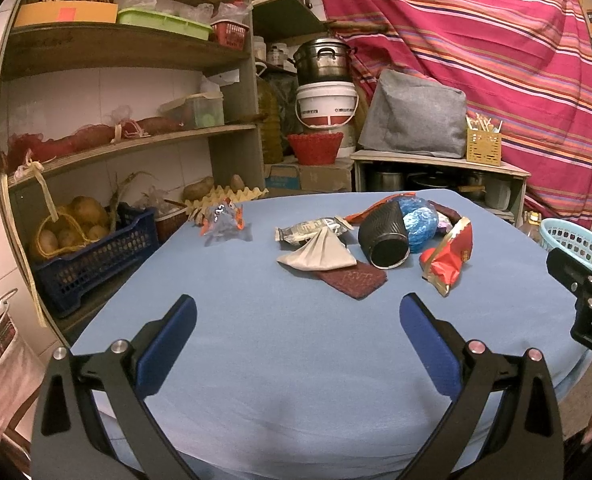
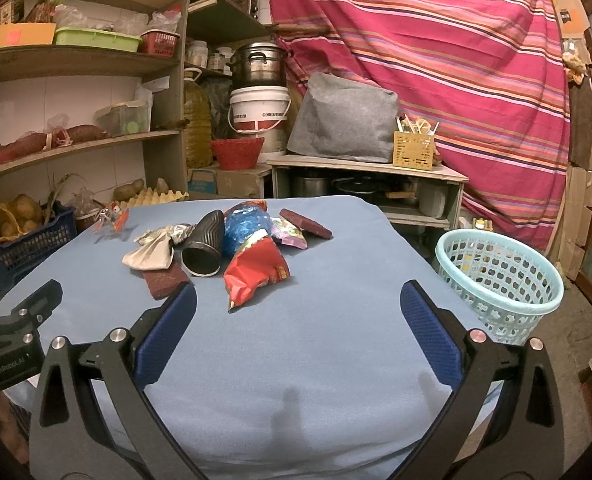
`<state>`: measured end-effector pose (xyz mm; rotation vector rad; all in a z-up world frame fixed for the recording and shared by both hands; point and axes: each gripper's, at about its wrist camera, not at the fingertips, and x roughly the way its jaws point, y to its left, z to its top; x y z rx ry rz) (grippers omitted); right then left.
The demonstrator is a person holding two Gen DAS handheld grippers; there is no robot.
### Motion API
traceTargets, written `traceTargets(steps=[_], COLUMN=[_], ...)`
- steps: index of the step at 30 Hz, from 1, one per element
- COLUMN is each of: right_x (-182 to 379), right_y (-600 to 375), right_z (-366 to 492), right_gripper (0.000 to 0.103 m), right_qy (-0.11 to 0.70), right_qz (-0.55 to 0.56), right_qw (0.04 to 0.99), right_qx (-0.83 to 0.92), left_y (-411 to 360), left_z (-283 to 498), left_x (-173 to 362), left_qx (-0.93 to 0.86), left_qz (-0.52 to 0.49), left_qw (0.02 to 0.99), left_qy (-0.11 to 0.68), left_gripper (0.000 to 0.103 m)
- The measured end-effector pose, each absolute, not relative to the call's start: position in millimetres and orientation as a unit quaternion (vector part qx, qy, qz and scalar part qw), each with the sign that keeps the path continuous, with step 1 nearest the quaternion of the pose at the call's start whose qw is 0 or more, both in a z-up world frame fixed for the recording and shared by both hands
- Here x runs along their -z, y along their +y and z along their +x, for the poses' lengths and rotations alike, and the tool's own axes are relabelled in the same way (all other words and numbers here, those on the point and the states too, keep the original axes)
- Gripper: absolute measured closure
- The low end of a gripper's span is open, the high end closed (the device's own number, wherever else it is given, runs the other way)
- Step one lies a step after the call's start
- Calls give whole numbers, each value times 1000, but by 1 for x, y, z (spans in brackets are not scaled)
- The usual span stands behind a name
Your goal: Collect trash
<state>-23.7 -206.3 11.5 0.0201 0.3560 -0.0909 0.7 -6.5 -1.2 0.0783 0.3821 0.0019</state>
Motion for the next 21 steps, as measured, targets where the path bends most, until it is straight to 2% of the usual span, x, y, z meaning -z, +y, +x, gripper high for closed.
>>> traceTargets(steps=[21], right_x=[-11], right_y=[-206], right_z=[-25], right_gripper=[4], right_qy=[178], right_qz=[7], right_qw=[983], right_qx=[45], left_y=[-8], left_z=[-1], left_x=[2], left_qx=[-2], left_qz=[42], left_qw=[981], left_qy=[188], left_gripper=[4])
